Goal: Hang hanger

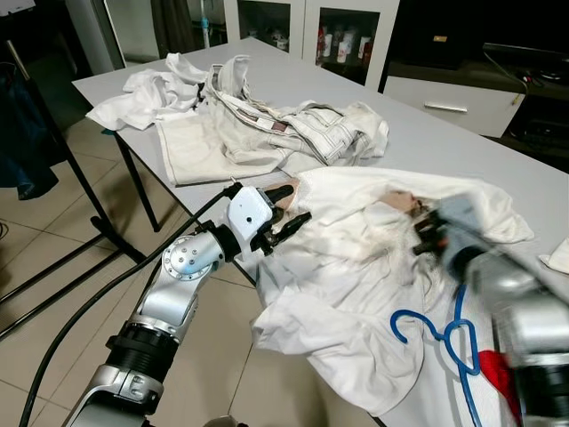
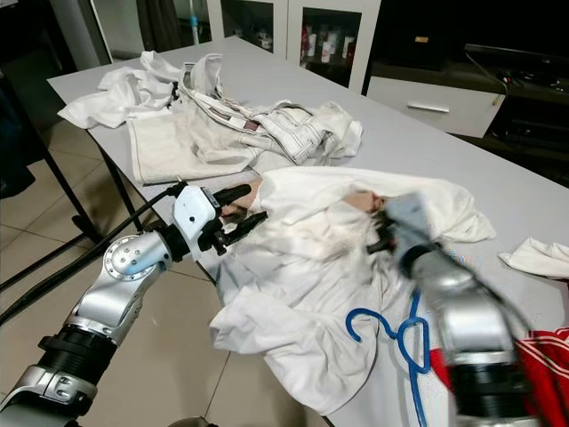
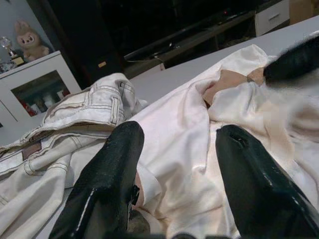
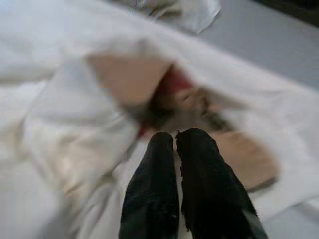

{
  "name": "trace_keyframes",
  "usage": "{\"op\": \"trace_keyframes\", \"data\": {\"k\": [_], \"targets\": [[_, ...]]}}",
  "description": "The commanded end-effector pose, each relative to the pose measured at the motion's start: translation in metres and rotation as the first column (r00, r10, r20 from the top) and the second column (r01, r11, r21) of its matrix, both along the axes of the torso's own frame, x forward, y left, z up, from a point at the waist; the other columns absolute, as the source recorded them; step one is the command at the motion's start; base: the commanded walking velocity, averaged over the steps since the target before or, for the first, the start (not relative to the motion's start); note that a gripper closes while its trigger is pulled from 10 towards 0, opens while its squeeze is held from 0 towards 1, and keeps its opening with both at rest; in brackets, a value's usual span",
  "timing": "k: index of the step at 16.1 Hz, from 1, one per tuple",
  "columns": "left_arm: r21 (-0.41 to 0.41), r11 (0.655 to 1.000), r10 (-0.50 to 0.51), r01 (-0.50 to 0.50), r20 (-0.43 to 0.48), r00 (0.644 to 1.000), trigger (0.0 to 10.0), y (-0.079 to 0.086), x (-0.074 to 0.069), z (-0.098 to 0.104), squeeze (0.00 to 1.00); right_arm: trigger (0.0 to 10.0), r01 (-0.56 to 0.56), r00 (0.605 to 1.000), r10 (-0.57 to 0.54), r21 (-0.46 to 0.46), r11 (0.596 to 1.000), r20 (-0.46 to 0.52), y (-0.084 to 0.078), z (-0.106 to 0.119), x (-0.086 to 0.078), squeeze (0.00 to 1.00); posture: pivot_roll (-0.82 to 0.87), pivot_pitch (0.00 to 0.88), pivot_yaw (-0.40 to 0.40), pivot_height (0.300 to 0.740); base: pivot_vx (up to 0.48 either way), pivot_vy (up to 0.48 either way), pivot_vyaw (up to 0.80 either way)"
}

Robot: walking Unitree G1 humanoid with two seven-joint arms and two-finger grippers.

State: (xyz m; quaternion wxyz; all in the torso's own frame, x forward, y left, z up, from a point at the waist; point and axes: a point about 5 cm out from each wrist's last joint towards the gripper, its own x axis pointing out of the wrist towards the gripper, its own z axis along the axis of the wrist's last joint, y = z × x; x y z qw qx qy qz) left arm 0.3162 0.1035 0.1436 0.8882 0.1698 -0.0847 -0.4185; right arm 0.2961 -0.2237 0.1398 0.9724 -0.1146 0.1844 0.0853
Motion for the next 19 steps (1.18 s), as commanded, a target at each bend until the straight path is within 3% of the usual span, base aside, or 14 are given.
{"op": "trace_keyframes", "data": {"k": [1,5,7,8,9,10,11,14,15,16,18,19], "targets": [[0.01,1.0,-0.011,0.011,0.021,1.0,10.0,-0.002,0.002,0.004,0.0,0.0,-0.019,1.0,0.019,0.013,1.0,0.025,-0.003,0.012,0.0,0.0,-0.01,0.0,0.028,0.723,0.0,0.0,0.0],[0.01,1.0,-0.01,0.01,0.021,1.0,10.0,-0.002,0.002,0.004,0.0,0.0,-0.011,0.998,0.01,0.003,1.0,0.065,-0.02,0.029,-0.003,0.0,-0.01,0.0,0.028,0.723,0.0,0.0,0.0],[0.011,1.0,-0.011,0.01,0.021,1.0,10.0,-0.002,0.002,0.004,0.0,0.0,-0.097,0.994,0.097,-0.017,0.995,0.058,-0.011,0.029,-0.008,0.0,-0.01,0.0,0.03,0.723,0.0,0.0,0.0],[0.011,1.0,-0.011,0.011,0.022,1.0,10.0,-0.002,0.002,0.004,0.0,10.0,-0.198,0.979,0.2,-0.036,0.979,0.044,0.005,0.027,-0.015,0.0,-0.01,0.0,0.03,0.723,0.0,0.0,0.0],[0.011,1.0,-0.012,0.012,0.022,1.0,10.0,-0.002,0.002,0.004,0.0,10.0,-0.239,0.97,0.24,-0.044,0.97,0.04,0.013,0.025,-0.019,0.91,-0.01,0.0,0.033,0.723,0.0,0.0,0.0],[0.011,1.0,-0.012,0.012,0.022,1.0,10.0,-0.002,0.002,0.004,0.0,10.0,-0.257,0.965,0.259,-0.049,0.965,0.043,0.018,0.023,-0.021,1.0,-0.01,0.0,0.033,0.723,0.0,0.0,0.0],[0.014,1.0,-0.013,0.012,0.022,1.0,10.0,-0.001,0.002,0.004,0.0,10.0,-0.298,0.953,0.3,-0.048,0.953,0.05,0.029,0.02,-0.026,1.0,-0.01,0.0,0.039,0.723,0.0,0.0,0.0],[0.018,1.0,-0.013,0.013,0.021,1.0,10.0,0.001,0.002,0.004,0.0,10.0,-0.319,0.945,0.324,-0.086,0.944,0.053,0.036,0.018,-0.03,1.0,-0.01,0.0,0.044,0.723,0.0,0.0,0.0],[0.019,1.0,-0.014,0.014,0.021,1.0,10.0,0.001,0.002,0.004,0.0,10.0,-0.317,0.945,0.324,-0.12,0.941,0.05,0.037,0.017,-0.031,0.0,-0.01,0.0,0.044,0.723,0.0,0.0,0.0],[0.02,1.0,-0.017,0.016,0.022,1.0,10.0,0.001,0.002,0.005,0.0,10.0,-0.32,0.943,0.331,-0.173,0.932,0.038,0.039,0.014,-0.034,0.0,-0.01,0.0,0.047,0.723,0.0,0.0,0.0],[0.02,1.0,-0.019,0.019,0.022,1.0,10.0,0.0,0.002,0.005,0.0,10.0,-0.32,0.943,0.331,-0.166,0.933,0.04,0.042,0.012,-0.038,0.0,-0.01,0.0,0.049,0.723,0.0,0.0,0.0],[0.021,1.0,-0.021,0.02,0.021,1.0,10.0,0.0,0.002,0.005,0.0,10.0,-0.328,0.94,0.339,-0.17,0.929,0.036,0.043,0.011,-0.04,1.0,-0.01,0.0,0.049,0.723,0.0,0.0,0.0]]}}
